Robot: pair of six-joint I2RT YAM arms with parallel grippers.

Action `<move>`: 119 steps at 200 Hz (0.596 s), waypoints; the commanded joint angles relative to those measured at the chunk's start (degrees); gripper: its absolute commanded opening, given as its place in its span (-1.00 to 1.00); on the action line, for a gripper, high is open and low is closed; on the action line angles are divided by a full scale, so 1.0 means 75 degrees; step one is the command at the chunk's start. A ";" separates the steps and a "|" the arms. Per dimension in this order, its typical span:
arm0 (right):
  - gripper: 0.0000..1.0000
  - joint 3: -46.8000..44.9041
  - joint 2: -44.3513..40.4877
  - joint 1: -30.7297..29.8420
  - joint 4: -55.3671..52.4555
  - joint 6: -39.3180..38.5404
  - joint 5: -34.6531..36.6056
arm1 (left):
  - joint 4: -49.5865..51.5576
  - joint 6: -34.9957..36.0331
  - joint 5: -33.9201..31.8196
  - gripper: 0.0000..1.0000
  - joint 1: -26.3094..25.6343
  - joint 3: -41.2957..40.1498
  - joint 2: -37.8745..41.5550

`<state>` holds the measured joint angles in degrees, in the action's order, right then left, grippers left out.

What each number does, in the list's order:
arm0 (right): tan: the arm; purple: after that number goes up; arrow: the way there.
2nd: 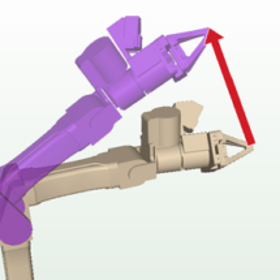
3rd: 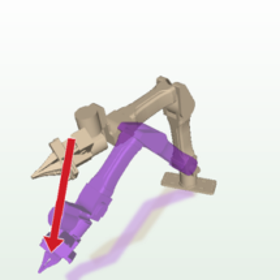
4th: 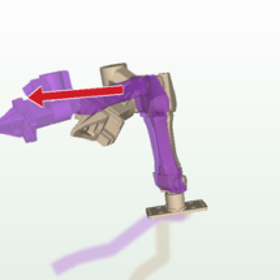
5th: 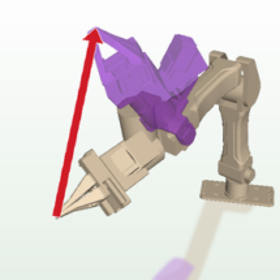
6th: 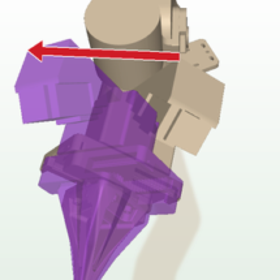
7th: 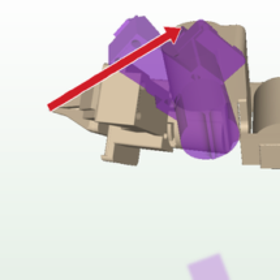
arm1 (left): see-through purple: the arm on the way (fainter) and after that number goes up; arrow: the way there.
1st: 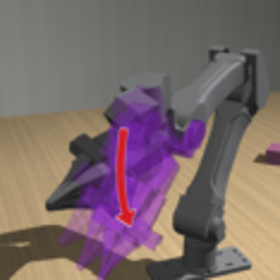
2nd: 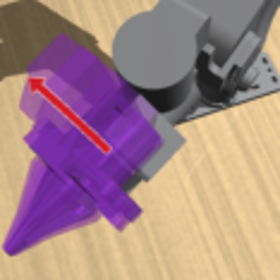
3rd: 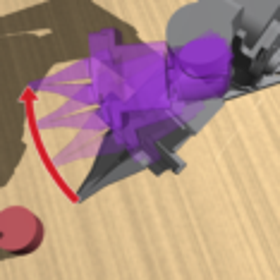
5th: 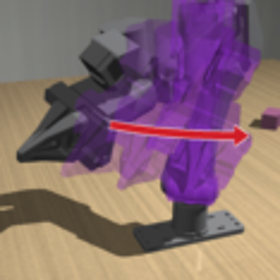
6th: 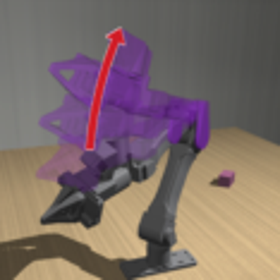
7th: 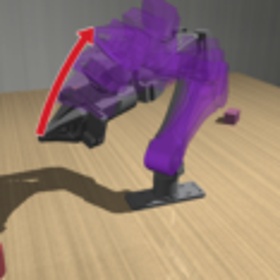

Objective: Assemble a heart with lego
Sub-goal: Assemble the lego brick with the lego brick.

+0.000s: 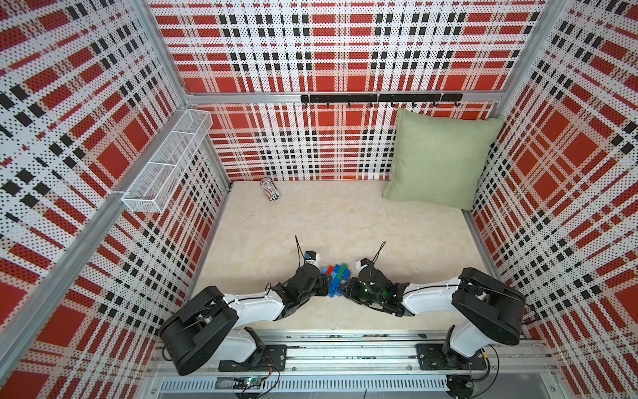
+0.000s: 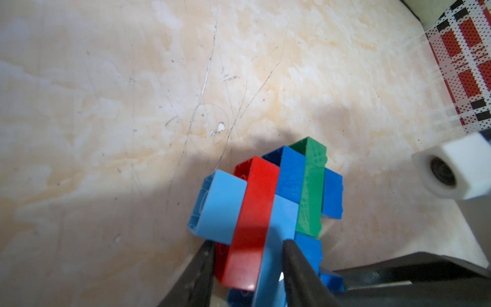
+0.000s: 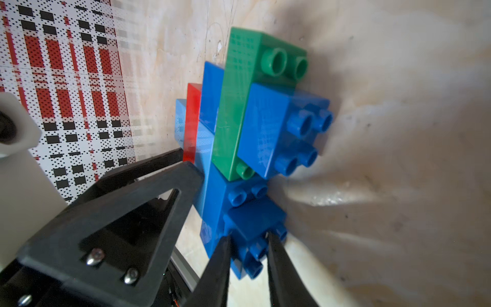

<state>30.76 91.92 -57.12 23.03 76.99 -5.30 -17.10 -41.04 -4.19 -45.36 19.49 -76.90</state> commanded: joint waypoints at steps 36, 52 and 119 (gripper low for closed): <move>-0.44 -0.0107 0.0148 -0.0420 0.0934 0.0331 0.0293 | -0.0454 -0.0642 0.1302 -0.09 -0.0576 -0.0243 0.0342; -0.44 -0.0047 0.0350 -0.0410 0.1203 0.0246 0.0142 | -0.0529 -0.0587 0.1681 -0.09 -0.0612 -0.0150 0.0117; -0.50 0.0378 0.0155 -0.0700 0.0603 0.0135 0.0305 | -0.0696 -0.1358 0.1238 -0.09 -0.1253 -0.0309 0.0244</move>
<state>29.30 92.16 -60.16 26.41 80.01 -2.02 -18.44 -46.22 -8.36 -48.36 16.97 -75.05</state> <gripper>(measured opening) 0.249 0.456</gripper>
